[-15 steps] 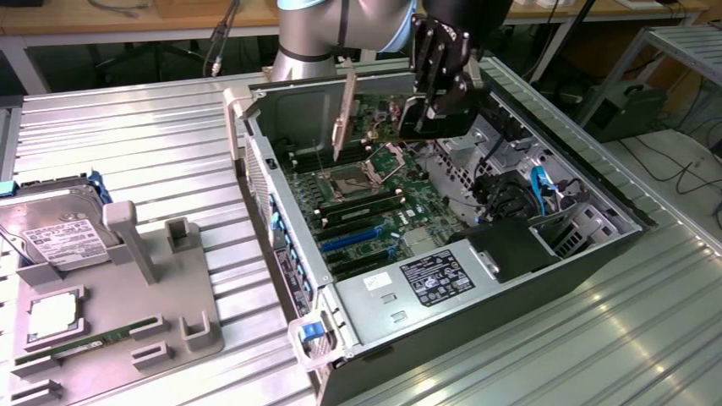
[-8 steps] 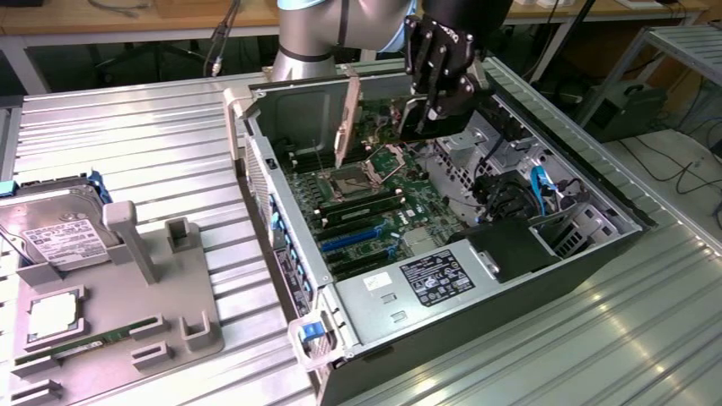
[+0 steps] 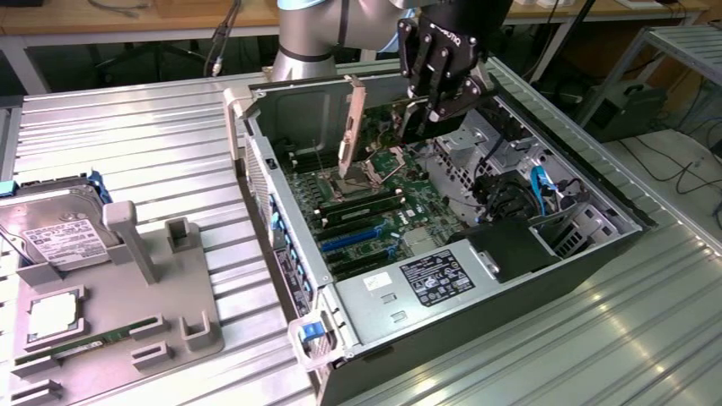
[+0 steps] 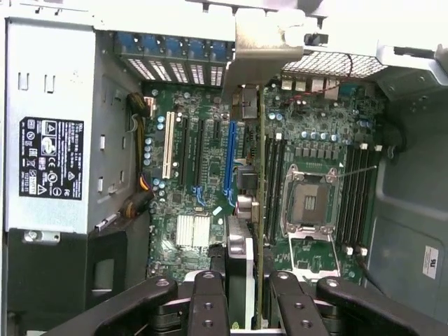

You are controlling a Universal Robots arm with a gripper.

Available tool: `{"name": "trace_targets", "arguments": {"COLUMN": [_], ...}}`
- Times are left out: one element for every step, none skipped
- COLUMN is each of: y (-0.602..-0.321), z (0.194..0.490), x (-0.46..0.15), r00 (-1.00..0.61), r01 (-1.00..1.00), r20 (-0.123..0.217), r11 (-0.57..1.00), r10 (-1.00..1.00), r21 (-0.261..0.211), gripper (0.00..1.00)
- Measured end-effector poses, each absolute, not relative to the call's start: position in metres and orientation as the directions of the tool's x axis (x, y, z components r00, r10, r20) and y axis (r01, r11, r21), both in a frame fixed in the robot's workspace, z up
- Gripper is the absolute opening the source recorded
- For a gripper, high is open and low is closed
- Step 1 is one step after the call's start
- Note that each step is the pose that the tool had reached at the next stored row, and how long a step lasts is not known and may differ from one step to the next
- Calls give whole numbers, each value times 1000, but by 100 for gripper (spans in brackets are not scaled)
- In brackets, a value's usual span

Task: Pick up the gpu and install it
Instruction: 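Insert the gpu into the slot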

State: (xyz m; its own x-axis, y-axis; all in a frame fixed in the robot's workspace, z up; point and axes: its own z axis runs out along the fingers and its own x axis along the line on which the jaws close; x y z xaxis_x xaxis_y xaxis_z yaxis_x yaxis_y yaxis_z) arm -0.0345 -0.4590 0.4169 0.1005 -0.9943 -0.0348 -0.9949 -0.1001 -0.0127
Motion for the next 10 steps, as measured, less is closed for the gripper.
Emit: {"name": "trace_targets", "arguments": {"y": [-459, -459, -459, -459, -459, -459, -459, -459, -459, -459], "z": [417, 416, 416, 414, 413, 411, 408, 406, 403, 401], "x": [-34, -34, -34, -34, -35, -35, -35, -35, -36, -36], "r00": [101, 94, 81, 69, 66, 66, 66, 65, 65, 65], "r01": [-995, -996, -997, -998, -998, -998, -998, -998, -998, -998], "r20": [-35, -35, -35, -35, -35, -35, -35, -35, -35, -35], "r11": [-100, -94, -80, -69, -66, -65, -65, -65, -64, -64], "r10": [-994, -995, -996, -997, -997, -997, -997, -997, -997, -997], "r21": [-13, -13, -13, -13, -13, -13, -13, -13, -13, -13], "gripper": [28, 28, 28, 28, 28, 28, 28, 28, 28, 28]}}
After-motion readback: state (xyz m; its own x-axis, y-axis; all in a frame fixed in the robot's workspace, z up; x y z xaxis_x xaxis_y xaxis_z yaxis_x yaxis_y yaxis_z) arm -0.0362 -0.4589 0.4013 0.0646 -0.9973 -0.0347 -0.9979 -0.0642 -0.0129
